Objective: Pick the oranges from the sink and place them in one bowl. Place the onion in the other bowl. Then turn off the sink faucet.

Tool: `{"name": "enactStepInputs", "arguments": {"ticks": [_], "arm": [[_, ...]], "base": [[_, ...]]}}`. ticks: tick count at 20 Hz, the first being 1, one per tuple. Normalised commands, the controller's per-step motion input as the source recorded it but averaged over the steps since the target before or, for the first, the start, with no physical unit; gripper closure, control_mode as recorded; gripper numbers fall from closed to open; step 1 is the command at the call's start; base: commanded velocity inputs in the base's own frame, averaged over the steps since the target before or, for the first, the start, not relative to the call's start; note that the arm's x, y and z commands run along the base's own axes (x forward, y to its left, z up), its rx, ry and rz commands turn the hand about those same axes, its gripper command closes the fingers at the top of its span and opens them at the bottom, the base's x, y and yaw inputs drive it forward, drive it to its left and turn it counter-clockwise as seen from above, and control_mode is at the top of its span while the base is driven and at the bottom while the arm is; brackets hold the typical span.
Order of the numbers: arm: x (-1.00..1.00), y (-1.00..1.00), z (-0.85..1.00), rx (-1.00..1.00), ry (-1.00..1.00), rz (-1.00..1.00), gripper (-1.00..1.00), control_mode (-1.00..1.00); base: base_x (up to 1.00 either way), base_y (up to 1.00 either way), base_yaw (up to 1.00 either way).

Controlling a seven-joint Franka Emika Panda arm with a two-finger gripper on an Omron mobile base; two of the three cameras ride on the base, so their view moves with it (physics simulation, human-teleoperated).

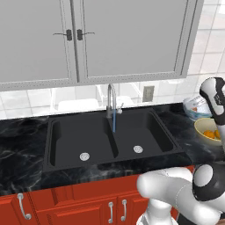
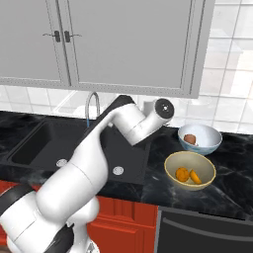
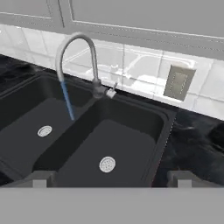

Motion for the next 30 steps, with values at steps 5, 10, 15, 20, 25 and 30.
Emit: {"name": "enactStepInputs", "arguments": {"ticks": [5,10,15,20,25,30], "arm": [[0.0,0.29,0.16,-0.32,-0.29,0.59,-1.0,-1.0],[0.0,0.33,-0.01,-0.3,-0.38,0.37,-1.0,-1.0],[-0.08,0.26,-0.25,-0.16,-0.29,0.05,-1.0,-1.0],[-0.3,0.38,-0.18,-0.14,-0.37,-0.01,-1.0,-1.0],[-0.31,0.46,0.0,-0.09,-0.24,-0.04,-1.0,-1.0],[-0.13,0.38,0.0,-0.01,-0.04,-0.01,-1.0,-1.0]], "base": [[0.0,0.0,0.0],[0.0,0.0,0.0],[0.0,0.0,0.0],[0.0,0.0,0.0],[0.0,0.0,0.0],[0.0,0.0,0.0]]}}
